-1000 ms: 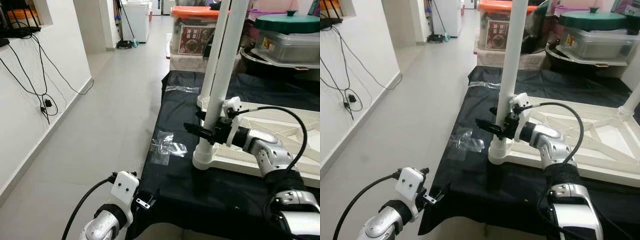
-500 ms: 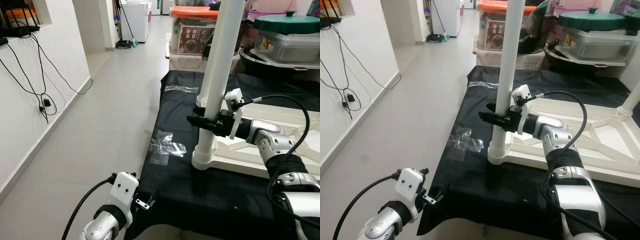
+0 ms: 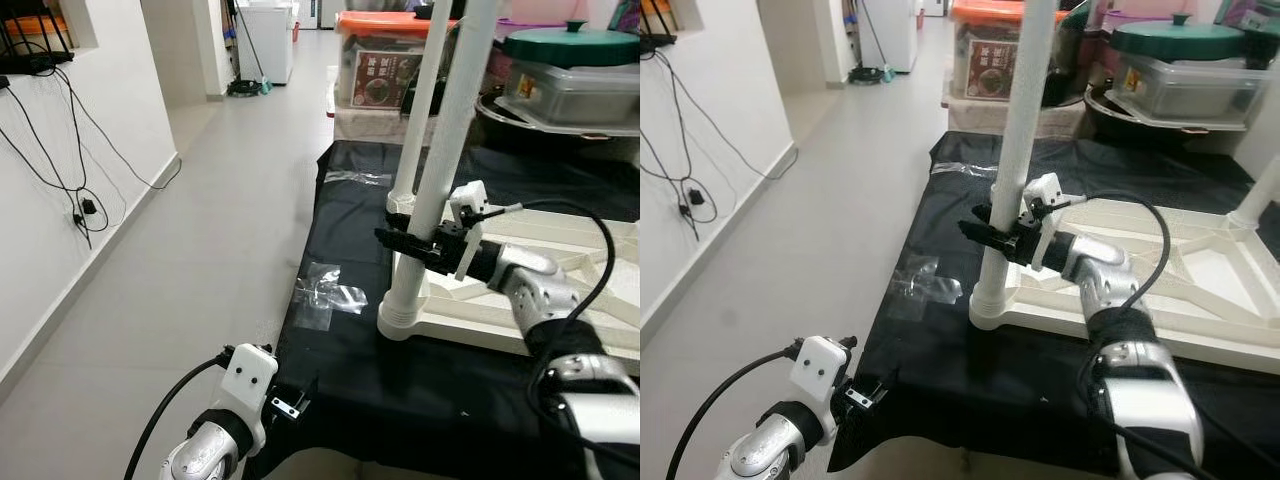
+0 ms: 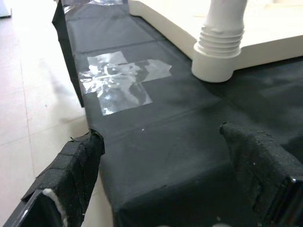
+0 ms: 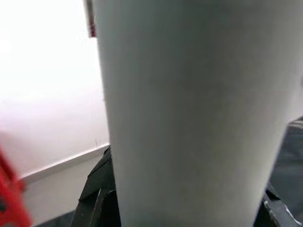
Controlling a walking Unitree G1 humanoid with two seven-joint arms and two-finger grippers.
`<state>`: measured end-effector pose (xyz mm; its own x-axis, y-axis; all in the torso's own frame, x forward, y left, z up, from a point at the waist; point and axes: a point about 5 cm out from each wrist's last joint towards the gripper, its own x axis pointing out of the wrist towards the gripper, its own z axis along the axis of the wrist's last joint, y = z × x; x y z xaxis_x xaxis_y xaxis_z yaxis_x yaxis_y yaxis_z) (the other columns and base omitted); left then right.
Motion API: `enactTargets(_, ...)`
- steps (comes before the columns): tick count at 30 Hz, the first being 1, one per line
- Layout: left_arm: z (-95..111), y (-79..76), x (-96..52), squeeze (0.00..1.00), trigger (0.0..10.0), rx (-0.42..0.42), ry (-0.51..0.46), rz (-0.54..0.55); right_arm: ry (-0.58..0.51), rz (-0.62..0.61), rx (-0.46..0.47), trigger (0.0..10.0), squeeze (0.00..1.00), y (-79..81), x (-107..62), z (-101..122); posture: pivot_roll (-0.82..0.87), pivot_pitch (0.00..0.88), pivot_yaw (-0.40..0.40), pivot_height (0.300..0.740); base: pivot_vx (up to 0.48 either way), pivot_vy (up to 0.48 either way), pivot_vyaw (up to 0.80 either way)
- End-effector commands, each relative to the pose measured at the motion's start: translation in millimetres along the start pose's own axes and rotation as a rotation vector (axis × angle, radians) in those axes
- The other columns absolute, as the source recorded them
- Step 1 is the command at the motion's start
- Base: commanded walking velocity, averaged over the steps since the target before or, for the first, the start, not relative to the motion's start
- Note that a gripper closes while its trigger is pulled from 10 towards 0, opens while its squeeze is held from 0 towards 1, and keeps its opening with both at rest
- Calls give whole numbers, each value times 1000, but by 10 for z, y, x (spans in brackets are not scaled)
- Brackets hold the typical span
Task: Building children table
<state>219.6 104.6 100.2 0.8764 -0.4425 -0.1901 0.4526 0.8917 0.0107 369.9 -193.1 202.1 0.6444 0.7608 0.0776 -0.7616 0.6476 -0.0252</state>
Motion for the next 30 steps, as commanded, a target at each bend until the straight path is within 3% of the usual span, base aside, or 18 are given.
enactTargets(1, -10, -10, -9, 0, 10000, 9, 10, -10, -32, -105, 73, 0, 0, 62, -26, -221, 98, 23, -31, 740, 0, 0, 0)
enactTargets(2, -10, -10, -9, 0, 10000, 9, 10, -10, -32, -105, 73, 0, 0, 62, -26, -221, 98, 23, -31, 740, 0, 0, 0)
enactTargets(3, -9, -12, -8, 0, 10000, 10, 10, -13, -51, -195, 85, 0, 0, 76, -48, -278, 95, 24, -30, 740, 0, 0, 0)
enactTargets(6, -9, -12, -9, 0, 10000, 9, 10, -14, -57, -279, 82, 0, 0, 98, -51, -322, 94, 25, -29, 740, 0, 0, 0)
enactTargets(8, -8, -10, -10, 0, 10000, 10, 9, -15, -40, -444, 52, 0, 0, 111, -42, -378, 90, 27, -29, 740, 0, 0, 0)
enactTargets(9, -8, -10, -10, 0, 10000, 10, 9, -15, -40, -444, 52, 0, 0, 111, -42, -378, 90, 27, -29, 740, 0, 0, 0)
enactTargets(11, -7, -6, -10, 0, 10000, 10, 9, -15, 4, -727, -5, 0, 0, 142, -66, -434, 88, 29, -28, 740, 0, 0, 0)
enactTargets(12, -7, -6, -10, 0, 10000, 10, 9, -15, 4, -727, -5, 0, 0, 142, -66, -434, 88, 29, -28, 740, 0, 0, 0)
enactTargets(14, -8, -4, -9, 0, 10000, 11, 10, -16, 35, -991, -5, 0, 0, 195, -125, -458, 87, 30, -26, 740, 0, 0, 0)
enactTargets(15, -8, -4, -9, 0, 10000, 11, 10, -16, 35, -991, -5, 0, 0, 195, -125, -458, 87, 30, -26, 740, 0, 0, 0)
enactTargets(16, -8, 0, -8, 0, 10000, 12, 11, -16, 24, -1079, 11, 0, 0, 232, -110, -440, 90, 30, -26, 740, 0, 0, 0)
enactTargets(18, -9, 3, -3, 0, 10000, 15, 12, -16, -24, -1265, 134, 0, 0, 350, 16, -395, 93, 28, -26, 740, 0, 0, 0)
enactTargets(22, -11, 4, -2, 0, 10000, 16, 13, -16, -34, -1313, 178, 0, 0, 395, 63, -384, 94, 28, -27, 740, 0, 0, 0)
enactTargets(24, -12, 3, -1, 0, 10000, 18, 13, -15, -48, -1344, 222, 0, 0, 441, 149, -368, 97, 28, -27, 740, 0, 0, 0)
enactTargets(25, -6, 3, 1, 0, 10000, 20, 9, -14, -68, -1360, 280, 0, 0, 519, 312, -318, 101, 26, -29, 740, 0, 0, 0)
enactTargets(28, -6, 3, 1, 0, 10000, 20, 9, -14, -68, -1360, 280, 0, 0, 519, 312, -318, 101, 26, -29, 740, 0, 0, 0)
enactTargets(30, 39, -8, -4, 0, 10000, 28, -30, -19, -78, -1291, 245, 10000, 0, 588, 422, -252, 100, 22, -31, 740, 0, 0, 0)
